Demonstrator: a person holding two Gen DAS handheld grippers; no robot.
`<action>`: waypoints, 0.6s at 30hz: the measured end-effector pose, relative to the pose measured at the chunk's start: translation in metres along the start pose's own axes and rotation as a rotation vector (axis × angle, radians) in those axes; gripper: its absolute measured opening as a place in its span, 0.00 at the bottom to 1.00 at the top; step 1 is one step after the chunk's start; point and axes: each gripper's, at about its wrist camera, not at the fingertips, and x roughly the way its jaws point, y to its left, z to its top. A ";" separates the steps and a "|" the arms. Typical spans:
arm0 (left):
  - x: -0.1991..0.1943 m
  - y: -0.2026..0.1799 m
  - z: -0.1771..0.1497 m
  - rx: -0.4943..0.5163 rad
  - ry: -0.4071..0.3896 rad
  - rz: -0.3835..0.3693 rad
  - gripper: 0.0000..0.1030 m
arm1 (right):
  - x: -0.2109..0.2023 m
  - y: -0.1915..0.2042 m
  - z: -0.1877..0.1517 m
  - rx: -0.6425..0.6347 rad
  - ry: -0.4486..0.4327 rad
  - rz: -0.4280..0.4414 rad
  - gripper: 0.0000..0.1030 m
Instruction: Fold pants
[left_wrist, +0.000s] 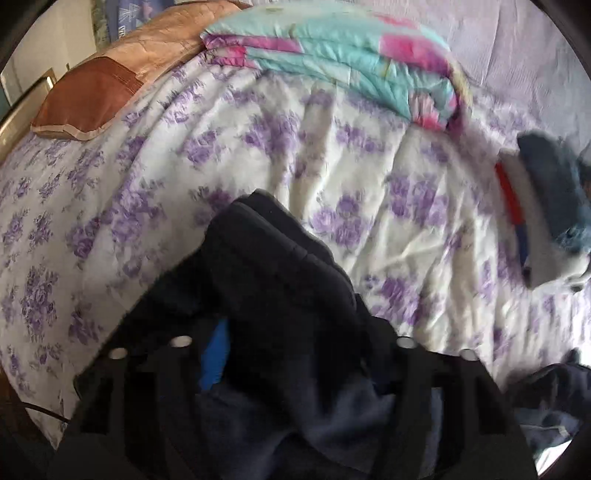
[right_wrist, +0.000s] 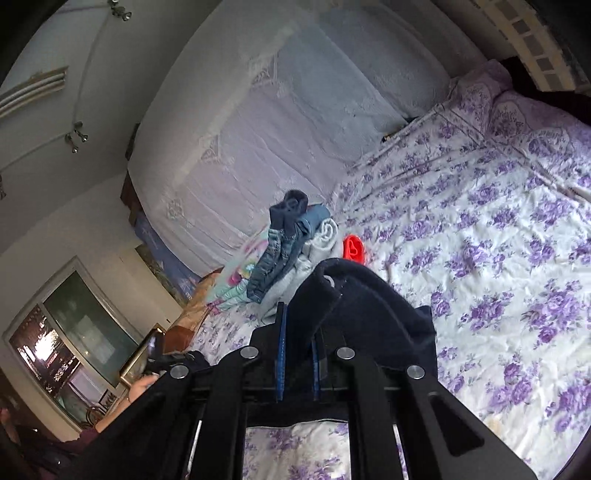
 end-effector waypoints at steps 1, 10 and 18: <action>-0.003 -0.002 0.000 0.003 -0.015 -0.002 0.47 | -0.003 0.001 0.001 0.002 -0.006 0.002 0.11; -0.067 0.008 0.002 -0.085 -0.208 -0.164 0.29 | 0.013 0.001 0.030 0.022 -0.030 -0.024 0.10; -0.057 0.005 0.068 -0.247 -0.234 -0.110 0.48 | 0.149 -0.047 0.111 0.140 0.209 -0.256 0.45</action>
